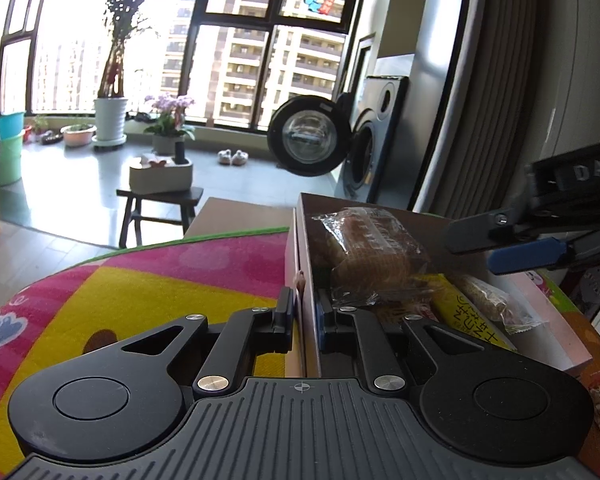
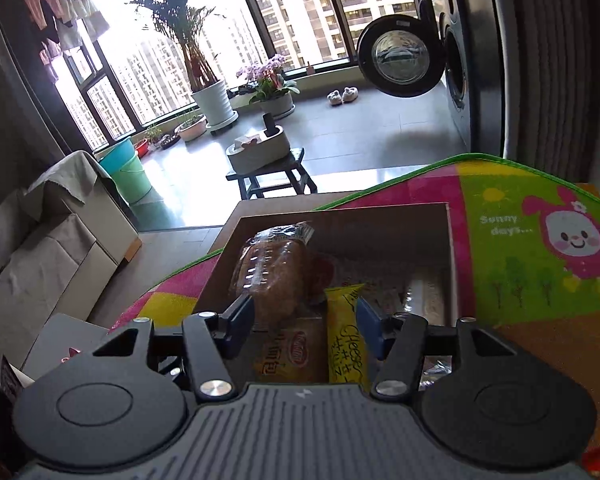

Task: Organize objects
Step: 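Move the open right tool to the red-topped cartoon snack bag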

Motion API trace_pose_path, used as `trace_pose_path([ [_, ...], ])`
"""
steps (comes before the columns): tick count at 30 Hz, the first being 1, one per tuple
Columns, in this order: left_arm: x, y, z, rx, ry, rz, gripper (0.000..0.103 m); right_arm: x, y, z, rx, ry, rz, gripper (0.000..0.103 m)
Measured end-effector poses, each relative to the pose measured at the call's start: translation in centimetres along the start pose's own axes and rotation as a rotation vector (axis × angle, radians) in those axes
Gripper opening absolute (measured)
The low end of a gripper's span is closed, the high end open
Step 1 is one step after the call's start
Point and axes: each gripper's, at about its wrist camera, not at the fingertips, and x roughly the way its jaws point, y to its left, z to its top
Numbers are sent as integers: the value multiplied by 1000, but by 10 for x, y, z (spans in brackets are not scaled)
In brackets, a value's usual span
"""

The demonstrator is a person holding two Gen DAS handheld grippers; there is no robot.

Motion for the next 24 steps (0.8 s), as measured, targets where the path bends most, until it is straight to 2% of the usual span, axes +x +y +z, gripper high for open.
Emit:
trace_pose_path([
  [2, 0, 0, 0, -2, 1, -1, 13, -30, -16, -17, 10, -54, -46, 63],
  [5, 0, 0, 0, -2, 1, -1, 13, -64, -38, -43, 21, -106, -176, 75],
  [7, 0, 0, 0, -1, 1, 0, 13, -81, -60, -63, 64, -98, -262, 78],
  [11, 1, -1, -1, 4, 1, 4, 13, -96, -100, -103, 158, -54, -354, 82],
  [17, 1, -1, -1, 5, 1, 5, 13, -92, -116, -145, 199, -49, -385, 91],
  [19, 1, -1, -1, 5, 2, 5, 13, -86, -111, -151, 199, -66, -384, 103],
  [24, 1, -1, -1, 5, 3, 5, 13, -78, -93, -161, 126, -68, -438, 103],
])
